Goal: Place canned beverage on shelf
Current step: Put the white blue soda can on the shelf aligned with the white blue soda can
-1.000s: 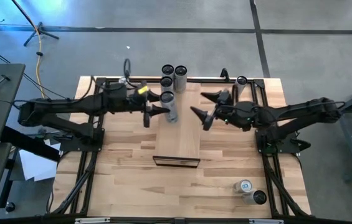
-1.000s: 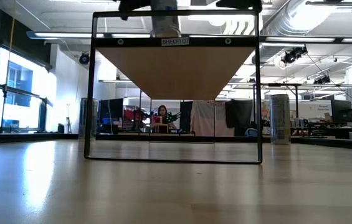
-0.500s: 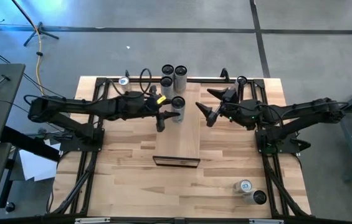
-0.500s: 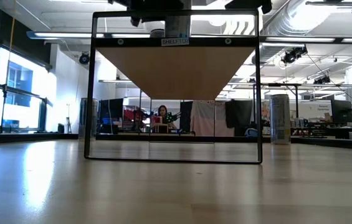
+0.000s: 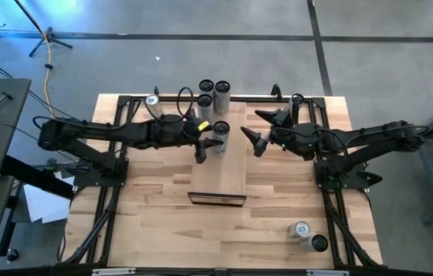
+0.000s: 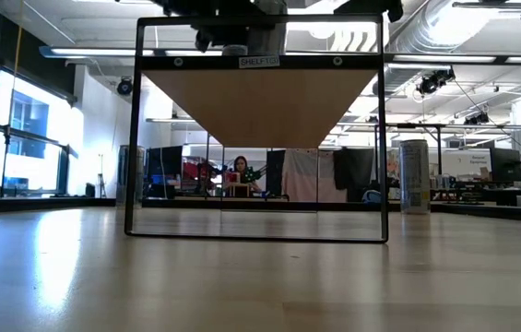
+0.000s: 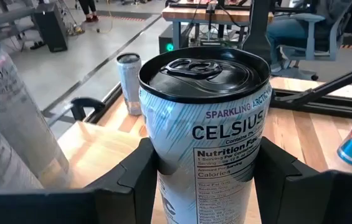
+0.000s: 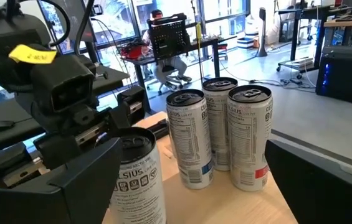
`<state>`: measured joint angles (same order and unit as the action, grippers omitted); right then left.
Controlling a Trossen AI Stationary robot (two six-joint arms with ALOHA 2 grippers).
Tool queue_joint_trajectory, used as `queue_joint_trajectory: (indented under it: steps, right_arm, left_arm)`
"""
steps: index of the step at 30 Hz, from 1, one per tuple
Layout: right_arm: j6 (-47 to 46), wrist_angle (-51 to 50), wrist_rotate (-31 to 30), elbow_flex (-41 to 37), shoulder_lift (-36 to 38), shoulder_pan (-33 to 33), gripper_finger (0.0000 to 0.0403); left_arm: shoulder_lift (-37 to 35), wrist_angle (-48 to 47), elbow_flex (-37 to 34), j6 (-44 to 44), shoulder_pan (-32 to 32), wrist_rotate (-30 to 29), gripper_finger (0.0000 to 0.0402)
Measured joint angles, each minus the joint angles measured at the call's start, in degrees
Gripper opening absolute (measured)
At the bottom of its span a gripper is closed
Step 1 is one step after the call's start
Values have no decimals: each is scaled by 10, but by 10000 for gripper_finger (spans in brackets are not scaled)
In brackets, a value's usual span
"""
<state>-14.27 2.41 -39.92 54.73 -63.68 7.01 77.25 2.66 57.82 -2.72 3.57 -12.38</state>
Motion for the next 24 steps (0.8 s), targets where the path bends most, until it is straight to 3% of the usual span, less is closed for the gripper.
queue_joint_trajectory:
  steps: [6, 17, 24]
  right_arm:
    - [-4, -1, 0, 0, 0, 0, 381]
    - [-7, -1, 3, 0, 0, 0, 381]
    - [-9, -1, 3, 0, 0, 0, 381]
  left_arm:
    - [0, -15, 0, -18, 0, 0, 164]
    - [0, -20, 0, -49, 0, 0, 224]
    - [0, -20, 0, -47, 0, 0, 235]
